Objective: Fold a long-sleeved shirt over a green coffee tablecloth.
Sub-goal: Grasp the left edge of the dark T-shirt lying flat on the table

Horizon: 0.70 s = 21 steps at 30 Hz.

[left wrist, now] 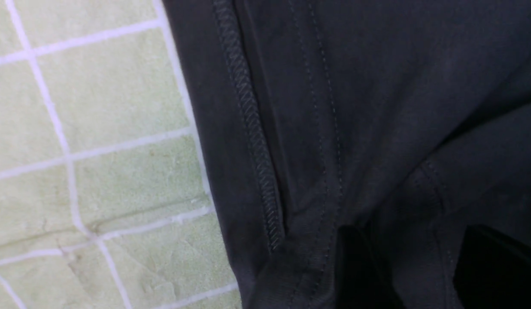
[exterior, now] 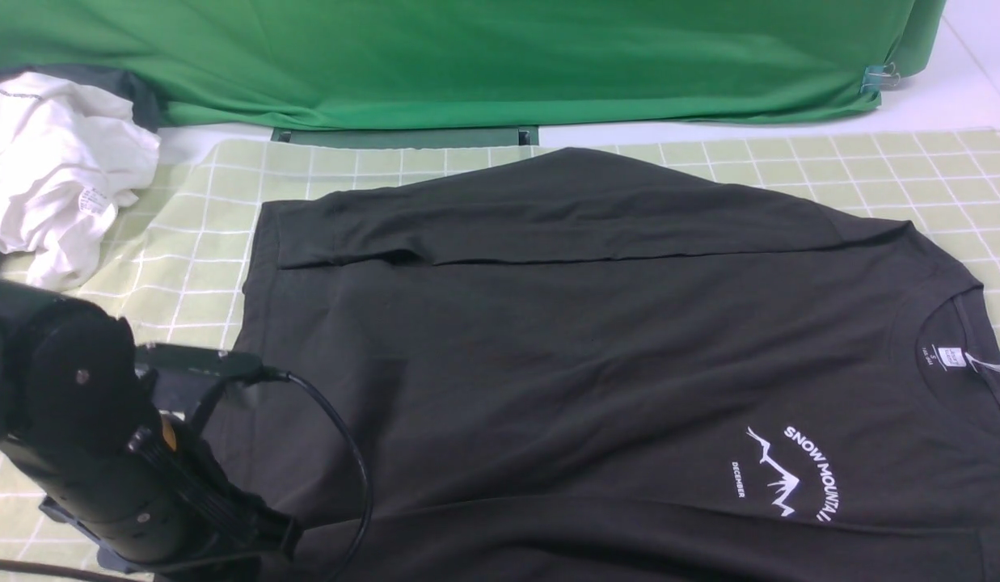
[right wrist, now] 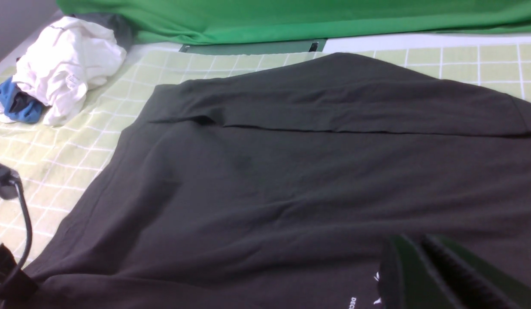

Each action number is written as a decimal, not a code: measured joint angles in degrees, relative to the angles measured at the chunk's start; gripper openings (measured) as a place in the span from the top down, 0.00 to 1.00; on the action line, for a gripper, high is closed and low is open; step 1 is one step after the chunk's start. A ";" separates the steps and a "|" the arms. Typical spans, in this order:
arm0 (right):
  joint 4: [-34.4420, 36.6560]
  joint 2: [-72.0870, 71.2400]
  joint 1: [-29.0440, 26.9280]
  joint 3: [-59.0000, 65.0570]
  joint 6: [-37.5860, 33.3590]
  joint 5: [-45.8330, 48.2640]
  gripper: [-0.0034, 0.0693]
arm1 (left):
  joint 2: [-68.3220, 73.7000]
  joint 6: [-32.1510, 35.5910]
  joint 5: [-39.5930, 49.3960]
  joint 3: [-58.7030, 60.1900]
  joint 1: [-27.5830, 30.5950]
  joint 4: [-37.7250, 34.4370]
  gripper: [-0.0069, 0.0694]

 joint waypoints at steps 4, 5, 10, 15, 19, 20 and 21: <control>0.00 0.00 0.00 0.00 0.00 0.00 0.88 | 2.21 0.00 -1.07 1.46 0.00 -0.12 0.57; 0.00 0.00 0.00 0.00 0.00 0.00 0.88 | 2.72 0.02 -1.25 1.46 0.00 -0.18 0.60; 0.00 0.00 0.00 0.00 0.00 0.19 0.87 | 2.53 0.07 -1.43 1.46 0.00 -0.18 0.77; 0.00 0.00 0.00 0.00 0.00 0.48 0.86 | 1.30 0.39 0.35 0.91 0.00 0.09 0.87; 0.00 0.00 0.00 0.00 0.00 0.59 0.86 | 0.79 0.85 2.62 -0.56 0.00 0.64 0.88; 0.00 0.00 0.00 0.00 0.00 0.62 0.86 | 0.73 1.08 2.91 -0.62 0.00 0.64 0.88; 0.00 0.00 0.00 0.00 0.00 0.62 0.85 | 0.73 1.06 3.33 -0.75 0.00 0.64 0.88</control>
